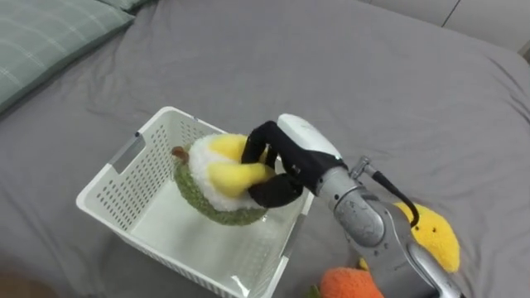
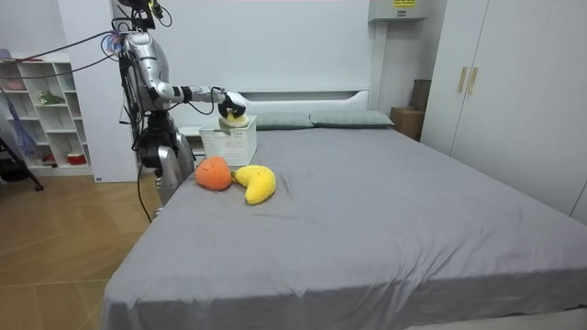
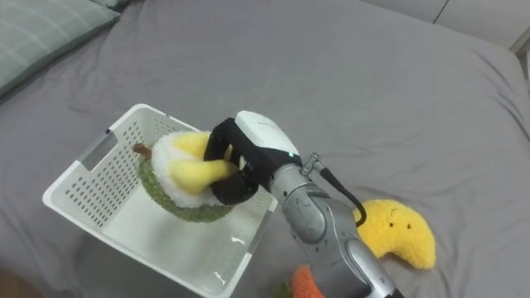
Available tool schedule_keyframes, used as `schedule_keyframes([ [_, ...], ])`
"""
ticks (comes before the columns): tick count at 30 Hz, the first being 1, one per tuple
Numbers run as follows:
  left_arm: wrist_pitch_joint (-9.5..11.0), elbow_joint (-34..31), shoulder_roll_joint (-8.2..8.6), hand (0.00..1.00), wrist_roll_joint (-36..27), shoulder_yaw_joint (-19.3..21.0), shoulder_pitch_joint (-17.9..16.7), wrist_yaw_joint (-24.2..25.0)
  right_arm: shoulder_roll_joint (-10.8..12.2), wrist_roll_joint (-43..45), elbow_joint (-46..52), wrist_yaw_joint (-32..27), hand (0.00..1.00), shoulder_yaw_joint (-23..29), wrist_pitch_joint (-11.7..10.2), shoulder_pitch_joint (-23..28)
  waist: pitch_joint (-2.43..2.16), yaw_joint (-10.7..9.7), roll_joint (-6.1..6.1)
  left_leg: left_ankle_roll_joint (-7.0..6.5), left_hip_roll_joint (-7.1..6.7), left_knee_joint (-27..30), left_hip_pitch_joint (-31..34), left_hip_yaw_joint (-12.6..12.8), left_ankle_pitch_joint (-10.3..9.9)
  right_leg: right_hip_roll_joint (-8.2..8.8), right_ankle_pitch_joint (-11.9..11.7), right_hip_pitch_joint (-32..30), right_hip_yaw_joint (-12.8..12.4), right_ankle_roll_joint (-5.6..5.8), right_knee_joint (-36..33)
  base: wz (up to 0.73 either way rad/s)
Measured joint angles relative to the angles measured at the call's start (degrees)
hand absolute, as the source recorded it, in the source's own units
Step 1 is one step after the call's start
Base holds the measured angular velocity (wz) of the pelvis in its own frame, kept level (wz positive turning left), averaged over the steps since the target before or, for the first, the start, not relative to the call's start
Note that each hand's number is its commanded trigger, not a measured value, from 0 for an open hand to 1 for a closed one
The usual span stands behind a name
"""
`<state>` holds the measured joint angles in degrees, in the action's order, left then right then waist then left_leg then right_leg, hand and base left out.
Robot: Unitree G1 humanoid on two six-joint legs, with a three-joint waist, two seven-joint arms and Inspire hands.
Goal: Collect toys from the bed
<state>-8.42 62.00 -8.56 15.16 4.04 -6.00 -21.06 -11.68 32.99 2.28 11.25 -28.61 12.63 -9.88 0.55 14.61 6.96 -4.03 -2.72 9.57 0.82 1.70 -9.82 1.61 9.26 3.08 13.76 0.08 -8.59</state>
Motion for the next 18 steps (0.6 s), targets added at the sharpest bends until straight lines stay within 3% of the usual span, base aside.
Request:
schedule_keyframes([
  [1, 0.00, -0.01, -0.18, 0.00, 0.00, -0.08, 0.04, 0.01, 0.14, 0.52, -1.41, 0.05, 0.00, 0.00, 0.04, 0.00, 0.21, 0.01, 0.32, -0.01, 0.00, 0.03, 0.13, -0.05, 0.01, 0.02, 0.00, -0.03, 0.26, 0.00, 0.00, 0.04],
  [5, -0.30, 0.15, -0.22, 0.00, 0.04, -0.36, 0.04, 0.50, 0.44, 1.09, -4.61, 0.32, 0.00, -0.04, 1.23, 0.00, 0.24, 0.01, 0.57, -0.05, -0.05, 0.20, 0.46, -0.10, 0.03, 0.10, -0.02, -0.19, 0.44, 0.02, 0.02, 0.01],
  [18, -0.85, 1.14, -0.28, 0.00, 0.00, -1.21, 0.34, 1.42, 0.58, 1.06, -4.82, -0.04, 0.00, -0.01, 1.15, 0.00, 0.38, -0.32, 0.29, -0.06, -0.07, 0.46, 0.57, -0.31, 0.05, 0.09, -0.02, -0.19, 0.47, 0.02, 0.02, 0.00],
])
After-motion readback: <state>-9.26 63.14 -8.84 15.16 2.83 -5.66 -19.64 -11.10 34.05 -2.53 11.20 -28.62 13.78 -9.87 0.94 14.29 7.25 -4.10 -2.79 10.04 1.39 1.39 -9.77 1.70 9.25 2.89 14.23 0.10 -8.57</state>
